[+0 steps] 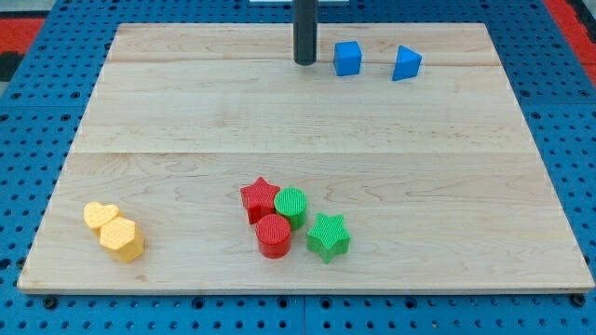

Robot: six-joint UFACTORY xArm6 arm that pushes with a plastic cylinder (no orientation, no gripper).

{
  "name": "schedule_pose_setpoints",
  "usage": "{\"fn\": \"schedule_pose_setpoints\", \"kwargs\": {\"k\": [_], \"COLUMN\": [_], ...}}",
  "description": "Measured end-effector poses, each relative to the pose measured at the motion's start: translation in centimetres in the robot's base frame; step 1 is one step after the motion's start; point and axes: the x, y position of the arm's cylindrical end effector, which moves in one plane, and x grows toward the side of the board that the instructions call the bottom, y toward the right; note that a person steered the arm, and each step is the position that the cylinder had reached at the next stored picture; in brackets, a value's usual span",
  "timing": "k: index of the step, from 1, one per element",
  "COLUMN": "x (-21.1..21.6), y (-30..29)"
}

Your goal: Move the blue cube diagonally to the top left of the green circle

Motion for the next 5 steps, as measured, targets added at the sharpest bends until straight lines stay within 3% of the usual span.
{"fn": "schedule_pose_setpoints", "kwargs": {"k": [1,2,4,5], "x": [-0.8,2.7,8.0,13.1], "y": [6.6,12.7,12.6,12.4]}}
